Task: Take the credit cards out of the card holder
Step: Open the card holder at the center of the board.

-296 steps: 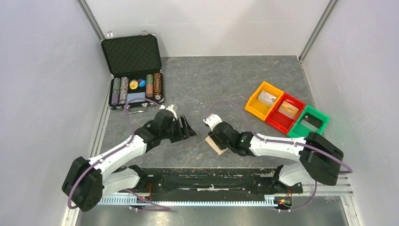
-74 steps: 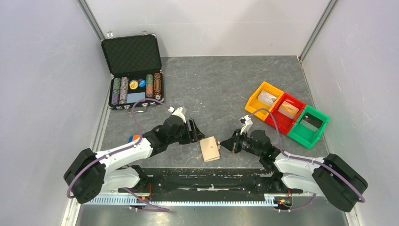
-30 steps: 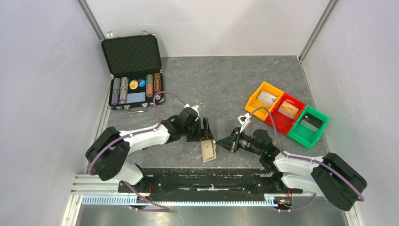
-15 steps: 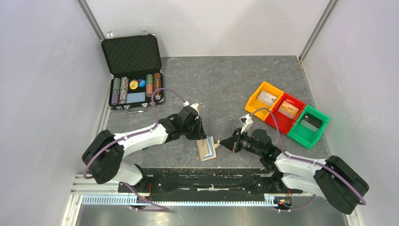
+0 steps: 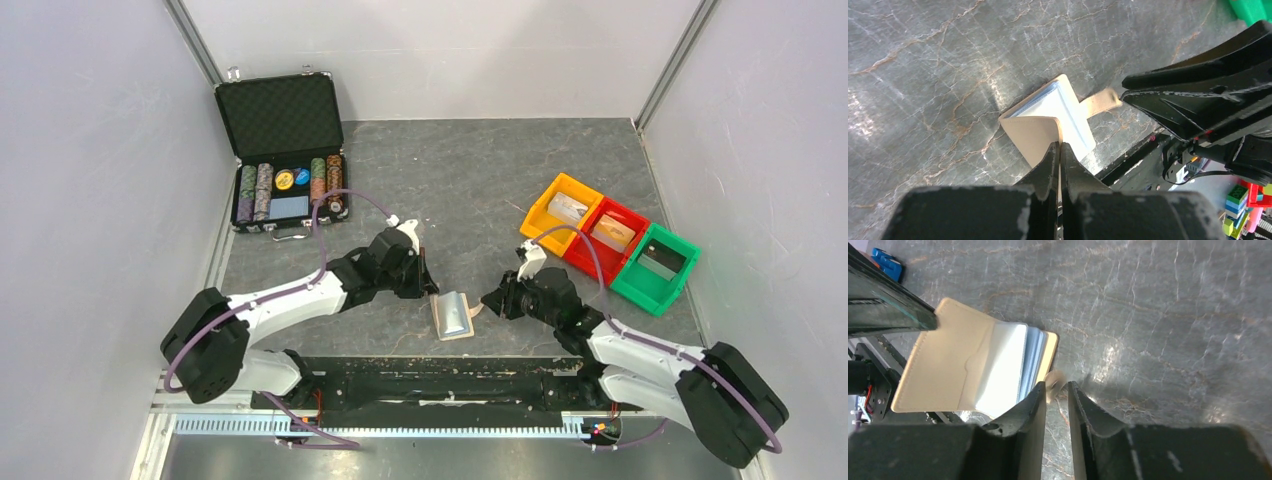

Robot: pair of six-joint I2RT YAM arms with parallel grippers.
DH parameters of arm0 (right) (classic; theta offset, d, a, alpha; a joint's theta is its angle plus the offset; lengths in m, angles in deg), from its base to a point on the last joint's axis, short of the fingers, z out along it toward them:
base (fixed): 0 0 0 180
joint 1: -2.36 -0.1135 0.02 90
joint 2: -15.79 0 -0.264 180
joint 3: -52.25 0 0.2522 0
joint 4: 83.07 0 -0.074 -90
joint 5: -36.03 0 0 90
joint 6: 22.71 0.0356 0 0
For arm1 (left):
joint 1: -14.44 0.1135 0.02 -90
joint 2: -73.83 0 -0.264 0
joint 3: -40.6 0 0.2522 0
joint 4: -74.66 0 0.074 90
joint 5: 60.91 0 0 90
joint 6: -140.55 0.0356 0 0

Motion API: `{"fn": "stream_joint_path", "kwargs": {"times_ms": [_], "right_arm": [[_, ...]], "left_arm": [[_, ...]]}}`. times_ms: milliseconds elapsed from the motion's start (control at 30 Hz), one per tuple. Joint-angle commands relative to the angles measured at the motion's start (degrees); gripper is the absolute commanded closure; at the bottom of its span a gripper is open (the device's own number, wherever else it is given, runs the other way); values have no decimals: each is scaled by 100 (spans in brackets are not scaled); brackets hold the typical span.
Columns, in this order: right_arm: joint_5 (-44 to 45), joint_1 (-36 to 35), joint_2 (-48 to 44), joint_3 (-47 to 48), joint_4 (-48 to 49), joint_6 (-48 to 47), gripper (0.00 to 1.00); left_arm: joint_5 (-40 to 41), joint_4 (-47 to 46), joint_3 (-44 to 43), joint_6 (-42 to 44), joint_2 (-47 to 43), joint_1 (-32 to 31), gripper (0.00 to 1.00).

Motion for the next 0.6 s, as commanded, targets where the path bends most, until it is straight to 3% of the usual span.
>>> {"fn": "stream_joint_path", "kwargs": {"times_ms": [0, 100, 267, 567], "right_arm": [[144, 30, -428, 675, -753, -462, 71], [-96, 26, -584, 916, -983, -513, 66], [-832, -8, -479, 883, -444, -154, 61], [-915, -508, 290, 639, 490, 453, 62]], "left_arm": [[-352, -745, 209, 71, -181, 20, 98], [-366, -1133, 400, 36, -233, 29, 98], [-337, -1569, 689, -126, -359, 55, 98], [-3, -1607, 957, -280, -636, 128, 98]]}}
